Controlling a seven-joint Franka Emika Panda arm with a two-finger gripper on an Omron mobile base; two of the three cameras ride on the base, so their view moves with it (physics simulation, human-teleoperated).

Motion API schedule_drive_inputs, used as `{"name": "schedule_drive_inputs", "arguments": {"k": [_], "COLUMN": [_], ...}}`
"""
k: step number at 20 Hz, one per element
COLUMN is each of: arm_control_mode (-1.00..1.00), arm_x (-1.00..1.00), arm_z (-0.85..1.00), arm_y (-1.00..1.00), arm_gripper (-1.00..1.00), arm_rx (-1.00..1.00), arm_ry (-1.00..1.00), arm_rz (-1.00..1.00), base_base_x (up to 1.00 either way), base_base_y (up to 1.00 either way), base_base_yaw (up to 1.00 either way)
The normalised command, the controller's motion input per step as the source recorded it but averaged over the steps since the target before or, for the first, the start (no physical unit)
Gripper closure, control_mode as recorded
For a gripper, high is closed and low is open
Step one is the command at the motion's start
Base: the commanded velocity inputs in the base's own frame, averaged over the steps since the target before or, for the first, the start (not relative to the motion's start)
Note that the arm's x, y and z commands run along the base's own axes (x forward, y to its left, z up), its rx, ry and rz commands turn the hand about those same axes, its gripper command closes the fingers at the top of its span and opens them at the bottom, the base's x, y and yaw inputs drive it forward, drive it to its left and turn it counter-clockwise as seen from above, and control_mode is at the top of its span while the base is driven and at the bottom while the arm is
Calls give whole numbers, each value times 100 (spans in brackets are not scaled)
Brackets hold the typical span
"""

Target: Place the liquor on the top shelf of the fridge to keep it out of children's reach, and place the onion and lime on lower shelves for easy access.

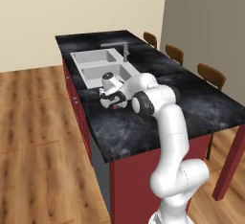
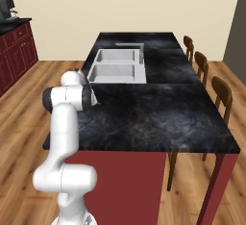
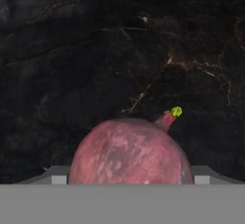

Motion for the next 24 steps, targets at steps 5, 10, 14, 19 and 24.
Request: {"name": "schedule_drive_inputs", "arguments": {"k": [5, 10, 14, 19, 24], "arm_control_mode": [-100, -100, -100, -100, -100], "arm_x": [-16, -47, -70, -87, -87], "arm_z": [-33, -5, -2, -1, 32], "arm_y": [0, -4, -33, -54, -33], "arm_gripper": [100, 100, 100, 100, 100], "arm_rx": [0, 0, 0, 0, 0], "arm_ry": [3, -1, -10, -12, -17], "arm_rz": [-13, -10, -7, -5, 0], "base_base_x": [0, 0, 0, 0, 0], "base_base_y": [0, 0, 0, 0, 0], "base_base_yaw": [0, 0, 0, 0, 0]}}
